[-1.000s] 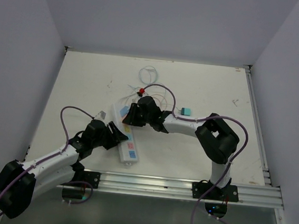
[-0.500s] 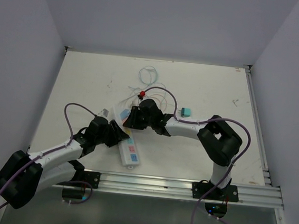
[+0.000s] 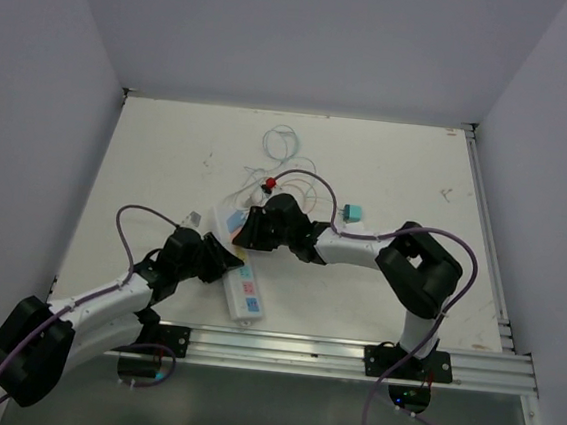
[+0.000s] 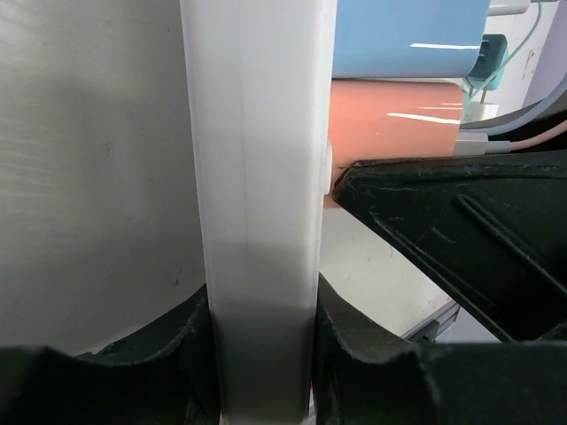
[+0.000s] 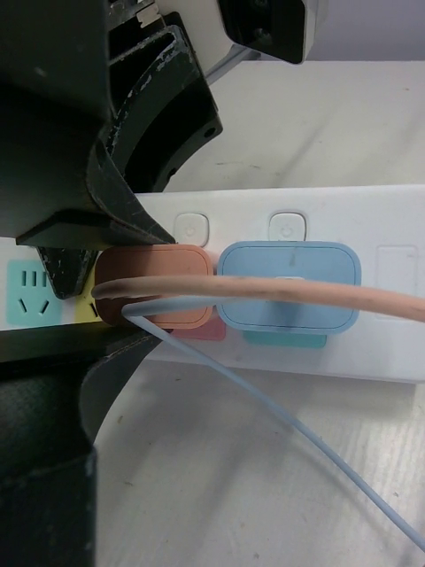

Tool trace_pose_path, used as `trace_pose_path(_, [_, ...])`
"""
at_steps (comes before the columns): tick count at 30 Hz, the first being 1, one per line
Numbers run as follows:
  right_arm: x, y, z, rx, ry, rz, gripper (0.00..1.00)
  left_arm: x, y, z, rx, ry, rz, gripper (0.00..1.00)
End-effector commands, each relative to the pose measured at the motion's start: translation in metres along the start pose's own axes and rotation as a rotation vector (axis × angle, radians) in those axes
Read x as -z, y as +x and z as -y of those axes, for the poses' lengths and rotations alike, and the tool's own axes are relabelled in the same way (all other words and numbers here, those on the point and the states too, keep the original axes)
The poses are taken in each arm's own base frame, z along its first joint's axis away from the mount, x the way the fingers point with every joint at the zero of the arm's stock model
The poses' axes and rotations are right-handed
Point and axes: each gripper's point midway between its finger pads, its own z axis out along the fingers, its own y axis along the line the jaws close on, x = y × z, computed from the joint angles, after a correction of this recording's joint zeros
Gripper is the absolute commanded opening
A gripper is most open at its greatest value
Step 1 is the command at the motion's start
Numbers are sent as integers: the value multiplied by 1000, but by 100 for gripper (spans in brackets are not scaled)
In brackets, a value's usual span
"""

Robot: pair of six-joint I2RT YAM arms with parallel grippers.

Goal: Pull the plug off the socket

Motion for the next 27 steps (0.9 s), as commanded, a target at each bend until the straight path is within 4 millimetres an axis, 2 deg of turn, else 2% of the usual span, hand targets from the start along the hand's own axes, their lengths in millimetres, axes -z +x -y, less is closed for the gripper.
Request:
trace_pose_path(1, [21,-20,-33,26,-105,62,0,1,-9,-8,61,-15,74,0])
trace_pose_path(2, [25,-24,-36,24,-114,73,0,2,-8,-15,70,-44,74,0])
trace_pose_path(8, [40,-42,-38,18,-139,117,0,3,-10,-23,86,-84,87,0])
trace_pose_path(9, [44,-45,-39,19,-145,124,0,3,-6,-32,89,-122,73,0])
trace_pose_path(11, [47,-48,-41,21,-152,132,0,3,-4,-36,98,-141,69,0])
trace_pose_path(18, [52,-48,-53,40,-201,125,0,2,-5,-40,95,-174,69,0])
trace_pose_path(27, [50,-41,-52,53,-218,96,0,4,-7,-45,97,-201,84,0])
